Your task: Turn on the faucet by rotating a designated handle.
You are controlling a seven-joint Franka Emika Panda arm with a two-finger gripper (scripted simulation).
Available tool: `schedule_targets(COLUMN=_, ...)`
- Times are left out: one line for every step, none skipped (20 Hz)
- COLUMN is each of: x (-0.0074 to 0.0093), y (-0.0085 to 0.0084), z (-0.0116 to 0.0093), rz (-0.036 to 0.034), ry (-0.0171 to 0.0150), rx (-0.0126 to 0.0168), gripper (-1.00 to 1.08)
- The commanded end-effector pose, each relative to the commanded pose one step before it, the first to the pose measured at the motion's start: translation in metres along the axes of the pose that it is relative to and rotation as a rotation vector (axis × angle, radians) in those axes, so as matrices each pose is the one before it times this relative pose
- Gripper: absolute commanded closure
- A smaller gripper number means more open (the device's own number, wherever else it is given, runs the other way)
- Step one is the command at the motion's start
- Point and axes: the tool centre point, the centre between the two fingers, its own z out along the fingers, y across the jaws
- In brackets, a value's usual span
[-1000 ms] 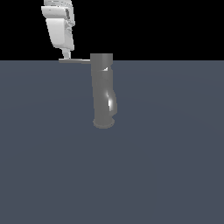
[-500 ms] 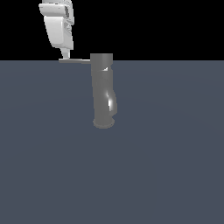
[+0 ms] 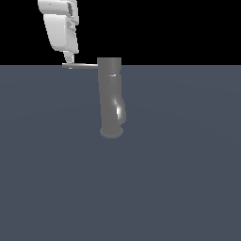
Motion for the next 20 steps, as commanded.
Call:
schedule_targets(x=0.00179, y=0.00853, z=0.00015, rz=0.00177, ry=0.00134, rx=-0.00435, gripper=1.08)
schedule_targets(x=0.00019, y=0.00269, z=0.00001, rz=0.0, ry=0.0, rx=0.0, gripper=1.08)
schedule_targets(x=0.00019, y=0.0027, z=0.00001, rz=0.0, ry=0.0, rx=0.0, gripper=1.08)
schedule_targets(x=0.00019, y=0.00271, z=0.00001, rz=0.0, ry=0.0, rx=0.0, gripper=1.08)
schedule_targets(x=0.00019, y=0.00272, z=0.00001, rz=0.0, ry=0.0, rx=0.0, gripper=1.08)
schedule_targets(x=0.00057, y=0.0028, z=-0.00021, rz=0.00059, ry=-0.0001, rx=0.00035, gripper=1.08)
schedule_targets(x=0.00019, y=0.00275, z=0.00001, rz=0.0, ry=0.0, rx=0.0, gripper=1.08)
schedule_targets(x=0.00019, y=0.00276, z=0.00001, rz=0.0, ry=0.0, rx=0.0, gripper=1.08)
schedule_targets(x=0.00019, y=0.00277, z=0.00001, rz=0.0, ry=0.0, rx=0.0, gripper=1.08)
schedule_targets(x=0.00019, y=0.00279, z=0.00001, rz=0.0, ry=0.0, rx=0.0, gripper=1.08)
schedule_targets(x=0.00019, y=0.0028, z=0.00001, rz=0.0, ry=0.0, rx=0.0, gripper=1.08)
schedule_targets(x=0.00019, y=0.00281, z=0.0, rz=0.0, ry=0.0, rx=0.0, gripper=1.08)
schedule_targets(x=0.00019, y=0.00282, z=0.0, rz=0.0, ry=0.0, rx=0.0, gripper=1.08)
schedule_targets(x=0.00019, y=0.00283, z=0.0, rz=0.0, ry=0.0, rx=0.0, gripper=1.08)
schedule_targets(x=0.00019, y=0.00284, z=0.0, rz=0.0, ry=0.0, rx=0.0, gripper=1.08)
schedule_targets(x=0.00019, y=0.00285, z=0.0, rz=0.0, ry=0.0, rx=0.0, gripper=1.08)
schedule_targets(x=0.0002, y=0.00286, z=0.0, rz=0.0, ry=0.0, rx=0.0, gripper=1.08)
schedule_targets(x=0.0002, y=0.00287, z=-0.00001, rz=0.0, ry=0.0, rx=0.0, gripper=1.08)
schedule_targets(x=0.00048, y=0.00291, z=-0.00013, rz=0.00061, ry=0.00022, rx=0.00023, gripper=1.08)
schedule_targets(x=0.0, y=0.0, z=0.0, rz=0.0, ry=0.0, rx=0.0, gripper=1.08)
